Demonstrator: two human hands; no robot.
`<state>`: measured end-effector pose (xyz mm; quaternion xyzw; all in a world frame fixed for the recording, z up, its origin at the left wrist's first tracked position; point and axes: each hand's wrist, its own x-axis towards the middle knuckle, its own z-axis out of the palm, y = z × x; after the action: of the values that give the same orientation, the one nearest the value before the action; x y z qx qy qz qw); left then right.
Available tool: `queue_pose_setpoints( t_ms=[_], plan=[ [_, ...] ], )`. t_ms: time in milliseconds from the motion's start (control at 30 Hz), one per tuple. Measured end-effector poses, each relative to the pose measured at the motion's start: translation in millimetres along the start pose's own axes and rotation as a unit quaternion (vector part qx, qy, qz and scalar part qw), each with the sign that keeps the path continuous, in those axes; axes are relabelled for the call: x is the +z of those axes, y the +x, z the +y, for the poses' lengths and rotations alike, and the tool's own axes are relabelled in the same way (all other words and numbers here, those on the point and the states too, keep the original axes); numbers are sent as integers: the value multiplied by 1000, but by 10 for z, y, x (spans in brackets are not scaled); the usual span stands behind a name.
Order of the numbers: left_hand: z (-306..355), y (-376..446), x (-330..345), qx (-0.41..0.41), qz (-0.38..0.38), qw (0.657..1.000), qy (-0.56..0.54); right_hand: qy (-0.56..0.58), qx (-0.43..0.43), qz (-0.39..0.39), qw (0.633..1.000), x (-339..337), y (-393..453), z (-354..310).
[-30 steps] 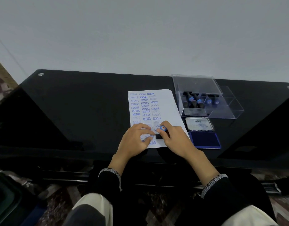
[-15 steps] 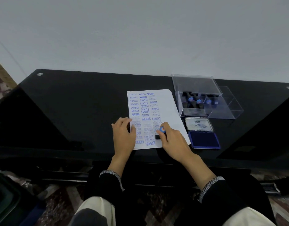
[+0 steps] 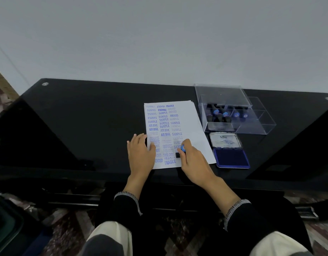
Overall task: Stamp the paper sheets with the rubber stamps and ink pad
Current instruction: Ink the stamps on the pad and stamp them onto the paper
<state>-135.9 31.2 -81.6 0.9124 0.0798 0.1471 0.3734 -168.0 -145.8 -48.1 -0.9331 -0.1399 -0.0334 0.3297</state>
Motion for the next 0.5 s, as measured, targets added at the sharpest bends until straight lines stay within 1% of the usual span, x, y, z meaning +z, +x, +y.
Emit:
queue_pose_setpoints(
  t_ms=[300,500],
  plan=[
    [-5,-2,3,1,-3,1000,-17,16,11,-36,999,-69,164,19],
    [-33,14,25,6,-3,1000,-13,17,-10,5,1000,-1,19,-4]
  ],
)
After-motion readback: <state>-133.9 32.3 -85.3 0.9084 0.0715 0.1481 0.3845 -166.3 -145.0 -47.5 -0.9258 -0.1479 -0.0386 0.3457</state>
